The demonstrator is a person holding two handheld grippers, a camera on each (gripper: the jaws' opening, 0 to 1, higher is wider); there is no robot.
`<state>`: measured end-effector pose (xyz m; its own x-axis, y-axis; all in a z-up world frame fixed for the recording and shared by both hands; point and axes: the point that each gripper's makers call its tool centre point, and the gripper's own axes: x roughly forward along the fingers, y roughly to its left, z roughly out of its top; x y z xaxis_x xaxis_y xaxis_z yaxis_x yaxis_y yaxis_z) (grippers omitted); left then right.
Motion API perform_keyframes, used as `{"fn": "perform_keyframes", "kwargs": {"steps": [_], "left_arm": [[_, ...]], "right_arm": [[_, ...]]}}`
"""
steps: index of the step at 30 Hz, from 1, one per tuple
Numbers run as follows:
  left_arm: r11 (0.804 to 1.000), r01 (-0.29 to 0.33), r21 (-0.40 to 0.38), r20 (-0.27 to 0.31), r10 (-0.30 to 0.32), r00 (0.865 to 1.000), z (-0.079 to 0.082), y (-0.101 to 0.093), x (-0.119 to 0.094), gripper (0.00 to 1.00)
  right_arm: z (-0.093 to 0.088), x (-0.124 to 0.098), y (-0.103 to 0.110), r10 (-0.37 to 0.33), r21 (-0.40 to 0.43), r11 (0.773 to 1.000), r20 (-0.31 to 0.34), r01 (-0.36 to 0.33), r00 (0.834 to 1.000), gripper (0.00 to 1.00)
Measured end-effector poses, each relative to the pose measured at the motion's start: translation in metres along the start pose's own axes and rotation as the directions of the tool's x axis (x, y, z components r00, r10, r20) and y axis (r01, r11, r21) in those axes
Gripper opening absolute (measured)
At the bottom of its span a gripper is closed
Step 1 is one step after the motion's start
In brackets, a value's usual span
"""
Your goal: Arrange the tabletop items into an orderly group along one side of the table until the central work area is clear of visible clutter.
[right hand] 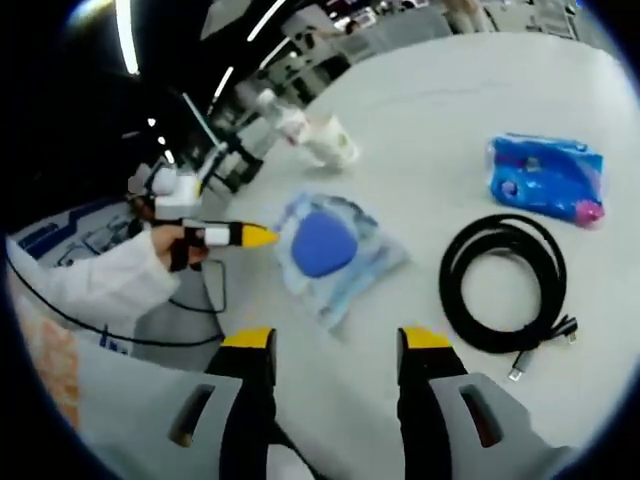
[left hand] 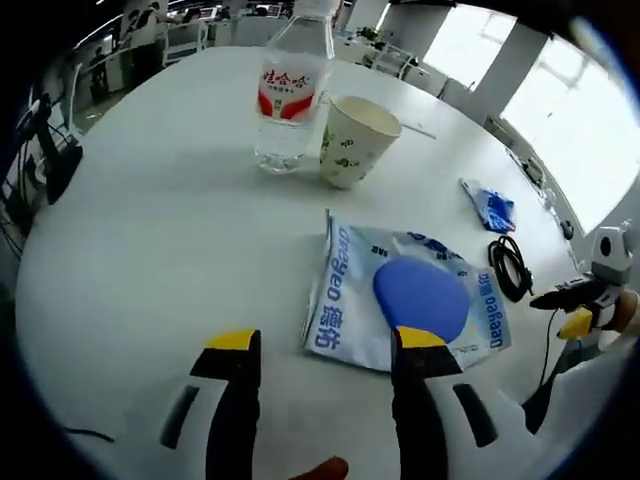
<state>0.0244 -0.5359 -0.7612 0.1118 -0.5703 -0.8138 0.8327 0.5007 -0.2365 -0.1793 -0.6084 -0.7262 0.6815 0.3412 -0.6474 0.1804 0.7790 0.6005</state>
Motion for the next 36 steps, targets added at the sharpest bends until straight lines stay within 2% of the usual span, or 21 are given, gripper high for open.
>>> {"fn": "perform_keyframes", "kwargs": {"steps": [4, 11, 13, 17, 20, 24, 28, 31, 36], "left_arm": [[1.0, 0.007, 0.001, 0.017, -0.007, 1.0, 0.001, 0.002, 0.003, 0.24], [1.0, 0.007, -0.011, 0.029, -0.006, 1.0, 0.002, 0.01, -0.001, 0.19], [0.999, 0.013, -0.036, 0.033, -0.012, 0.999, 0.002, 0.011, -0.001, 0.16], [0.997, 0.045, -0.069, 0.043, -0.042, 0.998, 0.0, 0.006, 0.001, 0.08], [0.997, 0.033, -0.069, 0.042, -0.03, 0.999, -0.002, 0.007, 0.0, 0.06], [0.993, 0.056, -0.107, 0.064, -0.049, 0.997, -0.001, 0.003, -0.004, 0.01], [0.99, 0.078, -0.117, 0.102, -0.066, 0.993, 0.002, -0.002, -0.012, 0.0], [0.986, 0.128, -0.104, 0.148, -0.112, 0.983, 0.01, -0.013, -0.021, 0.0], [0.987, 0.148, -0.063, 0.203, -0.132, 0.97, 0.024, -0.025, -0.032, 0.0]], "right_arm": [[-0.019, 0.022, -0.002, -0.013, -0.038, 0.999, -0.128, 0.009, 0.992, 0.42], [-0.001, 0.042, 0.004, -0.005, -0.015, 1.0, -0.103, 0.003, 0.995, 0.36], [0.003, 0.048, 0.003, -0.006, -0.01, 1.0, -0.095, 0.005, 0.995, 0.33], [-0.002, 0.056, -0.001, -0.019, 0.014, 1.0, -0.122, 0.021, 0.992, 0.19], [-0.001, 0.056, -0.004, -0.039, 0.014, 0.999, -0.114, 0.041, 0.993, 0.1], [-0.002, 0.056, -0.008, -0.054, 0.019, 0.998, -0.119, 0.057, 0.991, 0.05], [0.005, 0.047, -0.006, -0.055, 0.017, 0.998, -0.092, 0.057, 0.994, 0.01], [0.008, 0.04, -0.008, -0.068, 0.001, 0.998, -0.078, 0.068, 0.995, 0.0], [0.022, 0.021, -0.012, -0.081, 0.028, 0.996, 0.011, 0.081, 0.997, 0.0]]}}
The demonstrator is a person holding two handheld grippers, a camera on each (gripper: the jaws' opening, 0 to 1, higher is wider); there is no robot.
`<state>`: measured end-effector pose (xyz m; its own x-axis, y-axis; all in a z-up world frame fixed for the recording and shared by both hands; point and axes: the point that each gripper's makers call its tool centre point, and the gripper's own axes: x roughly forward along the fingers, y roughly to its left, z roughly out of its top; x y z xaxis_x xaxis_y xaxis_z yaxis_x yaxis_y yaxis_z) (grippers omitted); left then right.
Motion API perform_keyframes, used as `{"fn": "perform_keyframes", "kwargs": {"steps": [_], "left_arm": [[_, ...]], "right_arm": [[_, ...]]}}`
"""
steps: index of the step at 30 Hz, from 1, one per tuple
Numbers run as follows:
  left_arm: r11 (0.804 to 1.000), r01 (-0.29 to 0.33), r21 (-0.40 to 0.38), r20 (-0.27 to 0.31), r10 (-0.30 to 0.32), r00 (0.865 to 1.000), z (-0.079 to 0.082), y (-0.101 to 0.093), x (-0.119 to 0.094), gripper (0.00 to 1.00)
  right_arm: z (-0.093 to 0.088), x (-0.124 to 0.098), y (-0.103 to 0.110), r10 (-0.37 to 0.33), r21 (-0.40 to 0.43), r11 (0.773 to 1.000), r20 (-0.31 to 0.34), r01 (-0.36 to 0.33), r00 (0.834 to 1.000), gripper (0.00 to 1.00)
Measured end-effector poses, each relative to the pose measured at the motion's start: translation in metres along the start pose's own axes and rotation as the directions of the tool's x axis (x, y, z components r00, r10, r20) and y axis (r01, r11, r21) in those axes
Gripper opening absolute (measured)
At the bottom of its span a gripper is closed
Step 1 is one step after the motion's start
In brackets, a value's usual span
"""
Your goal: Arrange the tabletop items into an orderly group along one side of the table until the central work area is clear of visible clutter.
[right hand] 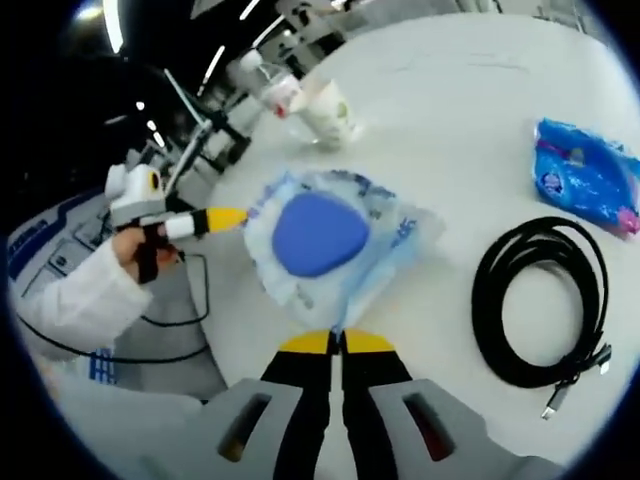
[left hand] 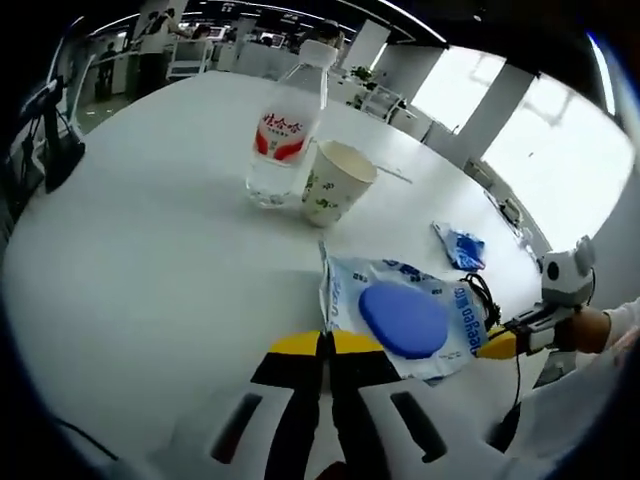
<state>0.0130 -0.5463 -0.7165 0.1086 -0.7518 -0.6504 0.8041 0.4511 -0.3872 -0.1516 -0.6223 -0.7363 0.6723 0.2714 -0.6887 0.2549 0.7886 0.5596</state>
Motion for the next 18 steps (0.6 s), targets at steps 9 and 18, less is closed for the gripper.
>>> {"fn": "perform_keyframes", "kwargs": {"steps": [9, 18], "left_arm": [[0.93, 0.013, 0.367, -0.009, -0.011, 1.0, 0.024, -0.043, 0.011, 0.0], [0.832, -0.017, 0.554, -0.027, 0.038, 0.999, 0.051, -0.059, 0.041, 0.0]], "right_arm": [[0.022, -0.032, -0.019, -0.102, -0.108, 0.988, 0.097, 0.112, 0.99, 0.0], [0.049, -0.043, -0.043, -0.179, -0.163, 0.965, 0.162, 0.206, 0.97, 0.0]]}}
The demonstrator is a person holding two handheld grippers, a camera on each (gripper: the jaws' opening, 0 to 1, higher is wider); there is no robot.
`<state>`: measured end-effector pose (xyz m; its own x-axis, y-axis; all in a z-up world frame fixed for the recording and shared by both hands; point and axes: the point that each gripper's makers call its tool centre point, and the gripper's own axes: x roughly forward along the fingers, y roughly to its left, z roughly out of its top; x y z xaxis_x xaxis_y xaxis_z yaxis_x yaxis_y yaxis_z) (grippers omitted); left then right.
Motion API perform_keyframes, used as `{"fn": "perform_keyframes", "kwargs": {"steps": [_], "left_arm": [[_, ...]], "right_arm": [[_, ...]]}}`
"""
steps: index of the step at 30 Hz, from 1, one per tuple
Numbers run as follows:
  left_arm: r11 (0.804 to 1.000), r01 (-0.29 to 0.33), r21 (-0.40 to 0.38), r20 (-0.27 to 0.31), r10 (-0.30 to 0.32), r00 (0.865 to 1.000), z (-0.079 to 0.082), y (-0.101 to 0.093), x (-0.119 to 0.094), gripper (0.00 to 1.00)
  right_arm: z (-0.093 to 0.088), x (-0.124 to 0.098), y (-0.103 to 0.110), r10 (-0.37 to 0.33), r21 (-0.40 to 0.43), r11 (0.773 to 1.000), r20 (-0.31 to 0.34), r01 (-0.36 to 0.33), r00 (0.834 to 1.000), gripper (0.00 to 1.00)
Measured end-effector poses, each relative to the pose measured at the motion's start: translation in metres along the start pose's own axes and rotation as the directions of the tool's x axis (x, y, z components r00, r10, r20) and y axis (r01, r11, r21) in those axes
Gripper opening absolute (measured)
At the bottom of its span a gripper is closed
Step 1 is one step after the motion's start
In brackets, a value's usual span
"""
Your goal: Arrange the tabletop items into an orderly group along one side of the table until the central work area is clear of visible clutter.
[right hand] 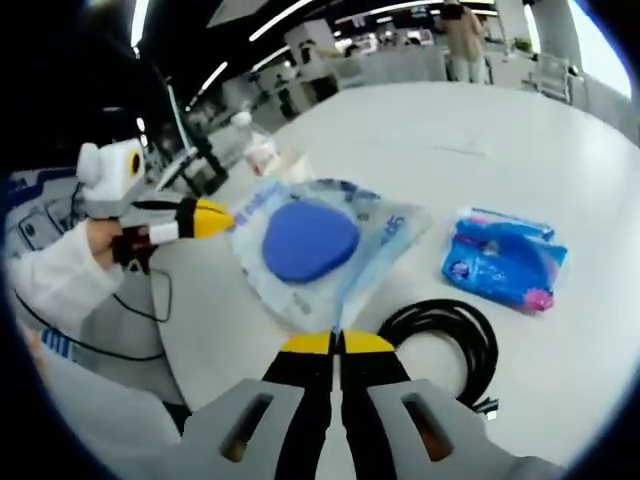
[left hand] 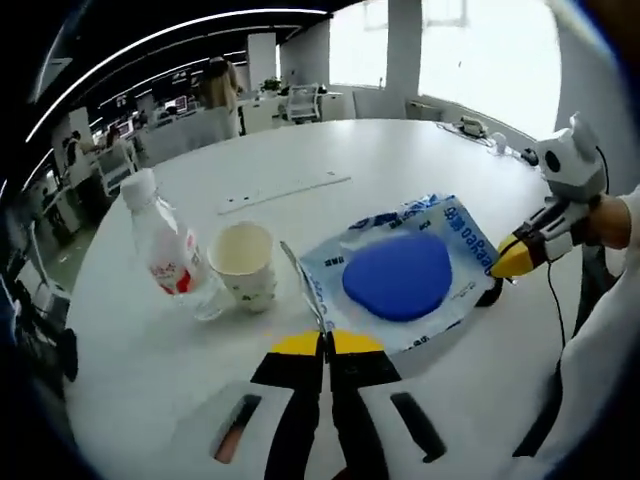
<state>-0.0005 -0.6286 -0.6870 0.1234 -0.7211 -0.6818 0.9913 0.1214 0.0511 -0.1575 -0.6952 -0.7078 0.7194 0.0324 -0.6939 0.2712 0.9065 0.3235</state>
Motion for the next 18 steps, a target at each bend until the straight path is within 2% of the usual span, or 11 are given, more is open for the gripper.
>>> {"fn": "perform_keyframes", "kwargs": {"steps": [5, 12, 18], "left_arm": [[0.998, -0.004, 0.062, -0.024, 0.005, 1.0, 0.009, 0.003, 0.017, 0.0], [0.998, -0.018, 0.055, -0.045, 0.021, 0.999, 0.013, 0.013, 0.035, 0.0], [0.999, -0.032, 0.016, -0.052, 0.033, 0.998, 0.012, 0.02, 0.052, 0.0]], "right_arm": [[0.009, 0.007, -0.021, -0.034, -0.008, 0.999, -0.012, 0.034, 0.999, 0.0], [0.032, 0.02, -0.048, -0.063, -0.011, 0.998, -0.013, 0.063, 0.998, 0.0], [0.034, 0.038, -0.063, -0.073, -0.026, 0.997, -0.042, 0.072, 0.996, 0.0]]}}
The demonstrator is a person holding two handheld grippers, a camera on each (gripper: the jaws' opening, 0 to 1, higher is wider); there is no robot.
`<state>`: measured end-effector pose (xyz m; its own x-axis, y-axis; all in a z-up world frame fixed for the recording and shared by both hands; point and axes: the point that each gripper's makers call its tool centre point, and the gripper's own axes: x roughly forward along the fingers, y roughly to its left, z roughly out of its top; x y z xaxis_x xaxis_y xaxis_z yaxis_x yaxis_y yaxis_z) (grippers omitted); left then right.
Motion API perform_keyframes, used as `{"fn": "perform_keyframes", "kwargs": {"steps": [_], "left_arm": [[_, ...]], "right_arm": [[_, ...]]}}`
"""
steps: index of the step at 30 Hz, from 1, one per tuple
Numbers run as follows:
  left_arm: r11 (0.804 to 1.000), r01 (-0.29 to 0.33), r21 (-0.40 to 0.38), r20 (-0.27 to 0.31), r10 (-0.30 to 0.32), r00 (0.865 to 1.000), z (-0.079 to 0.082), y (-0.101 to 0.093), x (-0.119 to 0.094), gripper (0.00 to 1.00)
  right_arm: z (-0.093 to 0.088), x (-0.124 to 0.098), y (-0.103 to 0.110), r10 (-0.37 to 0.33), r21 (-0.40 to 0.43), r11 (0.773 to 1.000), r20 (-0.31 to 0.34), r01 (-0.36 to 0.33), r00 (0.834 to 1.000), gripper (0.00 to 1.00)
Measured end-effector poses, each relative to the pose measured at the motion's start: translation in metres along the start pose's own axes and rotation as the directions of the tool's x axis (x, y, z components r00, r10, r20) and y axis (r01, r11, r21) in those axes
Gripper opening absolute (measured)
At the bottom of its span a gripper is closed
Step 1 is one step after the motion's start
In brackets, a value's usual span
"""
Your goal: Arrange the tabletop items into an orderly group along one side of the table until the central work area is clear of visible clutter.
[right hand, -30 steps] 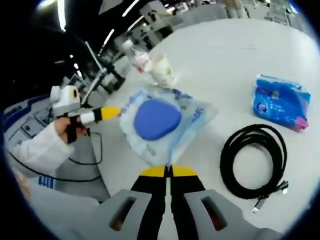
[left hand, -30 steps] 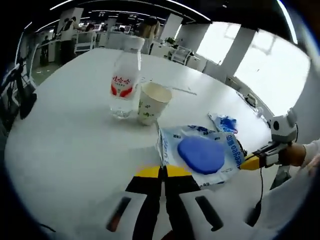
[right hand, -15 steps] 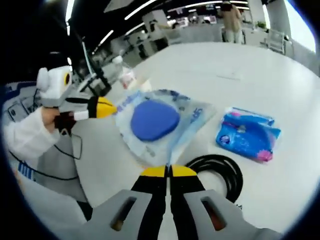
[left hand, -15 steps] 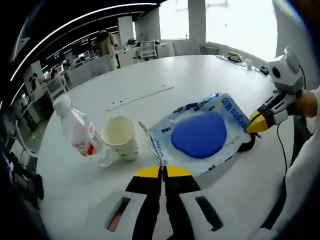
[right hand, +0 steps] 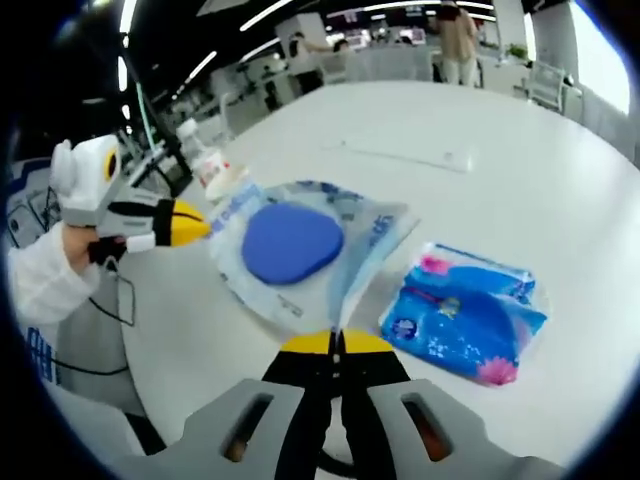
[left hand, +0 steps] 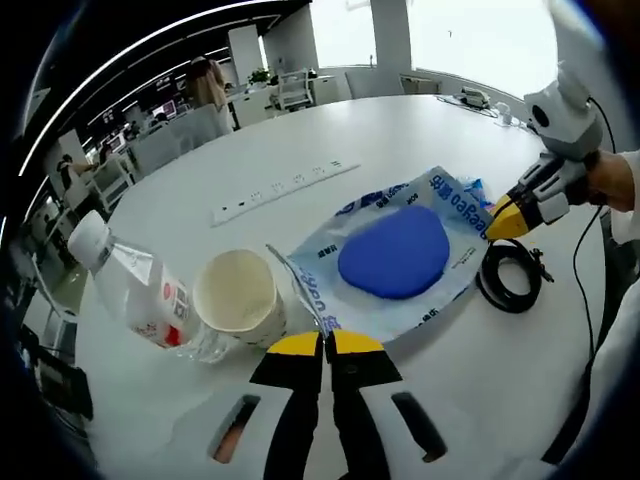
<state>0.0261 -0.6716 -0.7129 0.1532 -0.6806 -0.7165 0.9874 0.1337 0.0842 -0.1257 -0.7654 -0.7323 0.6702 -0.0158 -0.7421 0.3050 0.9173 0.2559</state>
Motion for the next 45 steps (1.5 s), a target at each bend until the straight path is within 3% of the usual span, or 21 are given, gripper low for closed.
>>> {"fn": "perform_keyframes", "kwargs": {"steps": [9, 18, 29, 45], "left_arm": [[0.999, -0.023, -0.035, -0.017, 0.022, 1.0, -0.008, 0.007, 0.016, 0.0], [0.997, -0.033, -0.068, -0.044, 0.03, 0.999, -0.017, 0.01, 0.027, 0.0], [0.986, -0.054, -0.155, -0.069, 0.044, 0.997, -0.035, 0.012, 0.036, 0.0], [0.963, -0.095, -0.251, -0.043, 0.087, 0.995, -0.042, 0.012, 0.04, 0.0]], "right_arm": [[0.0, 0.019, -0.01, 0.006, 0.023, 1.0, -0.016, -0.006, 1.0, 0.0], [-0.01, 0.033, -0.018, 0.014, 0.148, 0.989, -0.026, -0.01, 1.0, 0.0], [-0.012, 0.036, -0.017, 0.031, 0.156, 0.987, -0.017, -0.028, 0.999, 0.0], [-0.013, 0.037, -0.017, 0.013, 0.171, 0.985, -0.007, -0.012, 1.0, 0.0]]}}
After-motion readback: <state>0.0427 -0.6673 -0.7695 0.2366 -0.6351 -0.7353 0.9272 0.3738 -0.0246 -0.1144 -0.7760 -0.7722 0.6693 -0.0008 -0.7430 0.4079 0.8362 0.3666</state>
